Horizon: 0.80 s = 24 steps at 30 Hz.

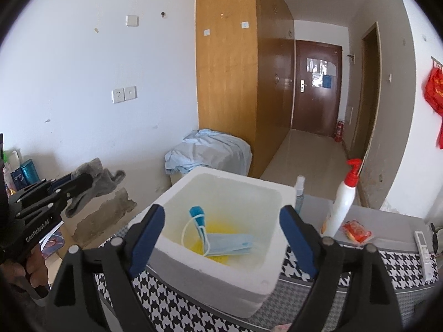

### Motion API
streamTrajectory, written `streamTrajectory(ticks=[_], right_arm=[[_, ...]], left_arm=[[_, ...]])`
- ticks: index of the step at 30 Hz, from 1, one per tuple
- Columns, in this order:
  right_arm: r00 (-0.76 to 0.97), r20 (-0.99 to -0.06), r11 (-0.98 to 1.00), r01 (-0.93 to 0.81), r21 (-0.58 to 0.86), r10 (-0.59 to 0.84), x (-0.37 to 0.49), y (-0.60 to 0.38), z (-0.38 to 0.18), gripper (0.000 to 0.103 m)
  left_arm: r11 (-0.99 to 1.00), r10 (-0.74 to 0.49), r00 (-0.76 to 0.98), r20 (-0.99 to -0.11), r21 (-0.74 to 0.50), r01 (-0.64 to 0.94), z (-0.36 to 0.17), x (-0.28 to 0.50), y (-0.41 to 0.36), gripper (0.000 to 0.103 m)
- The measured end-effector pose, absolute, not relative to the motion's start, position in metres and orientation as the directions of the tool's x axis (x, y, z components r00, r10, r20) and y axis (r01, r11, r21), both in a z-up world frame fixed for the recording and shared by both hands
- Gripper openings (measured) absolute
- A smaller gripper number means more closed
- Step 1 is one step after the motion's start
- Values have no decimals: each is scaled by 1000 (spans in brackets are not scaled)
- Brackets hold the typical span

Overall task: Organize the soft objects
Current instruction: 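Move the grey cloth over the foam box and open the left tool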

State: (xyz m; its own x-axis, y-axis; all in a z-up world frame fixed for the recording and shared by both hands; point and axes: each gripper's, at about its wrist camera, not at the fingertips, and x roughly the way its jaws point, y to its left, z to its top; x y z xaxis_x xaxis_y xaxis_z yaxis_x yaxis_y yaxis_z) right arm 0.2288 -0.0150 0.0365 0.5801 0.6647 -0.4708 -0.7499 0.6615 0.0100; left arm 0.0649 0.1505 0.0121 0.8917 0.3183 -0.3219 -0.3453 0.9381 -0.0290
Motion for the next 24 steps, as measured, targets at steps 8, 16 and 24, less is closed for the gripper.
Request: streamTrajectory(ticks=[8,16,24], right_arm=[[608,-454,684,-730,2,651,226,-34,38,88],[633,-438,704,-710,1,639,227,-52,36,95],[665,-424,733,-680,-3,615,224,-76,35,96]], left_arm=[[955,276,908,-316,-20,-297,20,78,138,17],[965,248,920,-305,-10,-263,27,91,124,17],[975,212,929,-304,-1,-223,33,108,108,17]])
